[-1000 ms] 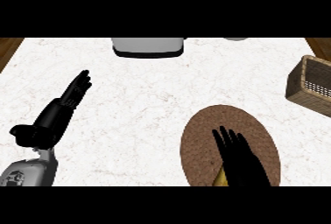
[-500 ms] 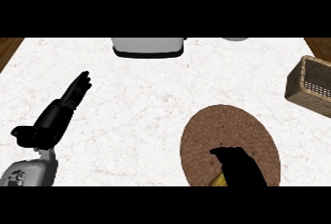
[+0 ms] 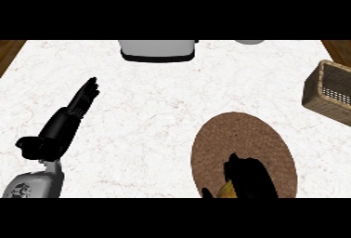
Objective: Pick the pear from the placemat and place it in the basket
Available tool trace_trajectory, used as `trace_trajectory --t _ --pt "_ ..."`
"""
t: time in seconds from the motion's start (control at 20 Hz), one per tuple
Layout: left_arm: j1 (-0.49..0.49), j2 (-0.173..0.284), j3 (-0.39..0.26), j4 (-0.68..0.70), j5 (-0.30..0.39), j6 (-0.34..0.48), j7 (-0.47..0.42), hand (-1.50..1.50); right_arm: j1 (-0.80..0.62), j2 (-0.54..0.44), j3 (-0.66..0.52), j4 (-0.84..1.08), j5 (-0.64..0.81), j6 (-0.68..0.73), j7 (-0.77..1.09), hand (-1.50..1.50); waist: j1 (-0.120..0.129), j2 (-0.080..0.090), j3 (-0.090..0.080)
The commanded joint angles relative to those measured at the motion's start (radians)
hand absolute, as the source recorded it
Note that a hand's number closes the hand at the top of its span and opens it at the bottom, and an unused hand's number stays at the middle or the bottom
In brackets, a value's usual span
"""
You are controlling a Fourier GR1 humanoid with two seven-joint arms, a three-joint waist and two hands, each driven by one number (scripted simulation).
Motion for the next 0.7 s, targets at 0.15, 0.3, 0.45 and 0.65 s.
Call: trace_trajectory --t 0.15,0.3,0.45,0.65 --pt "-0.082 0.02 0.043 0.004 0.033 -0.02 0.076 0.0 -0.072 0.015 -0.071 -0.052 -0.019 0.1 0.003 1.5 -0.004 0.01 0.008" --pt "-0.03 -0.001 0.018 -0.039 0.014 -0.002 0.055 0.0 -0.046 0.041 -0.198 -0.172 -0.13 0.168 0.058 1.5 -0.007 0.008 0.008" --pt "-0.033 0.001 0.023 0.026 -0.011 0.003 -0.004 0.0 -0.081 0.062 -0.256 -0.29 -0.168 0.255 0.114 1.5 -0.009 0.009 0.008" --pt "-0.05 0.031 0.051 0.019 0.03 -0.034 0.042 0.0 -0.061 0.138 -0.29 -0.403 -0.252 0.256 0.145 1.5 -0.007 0.009 0.008"
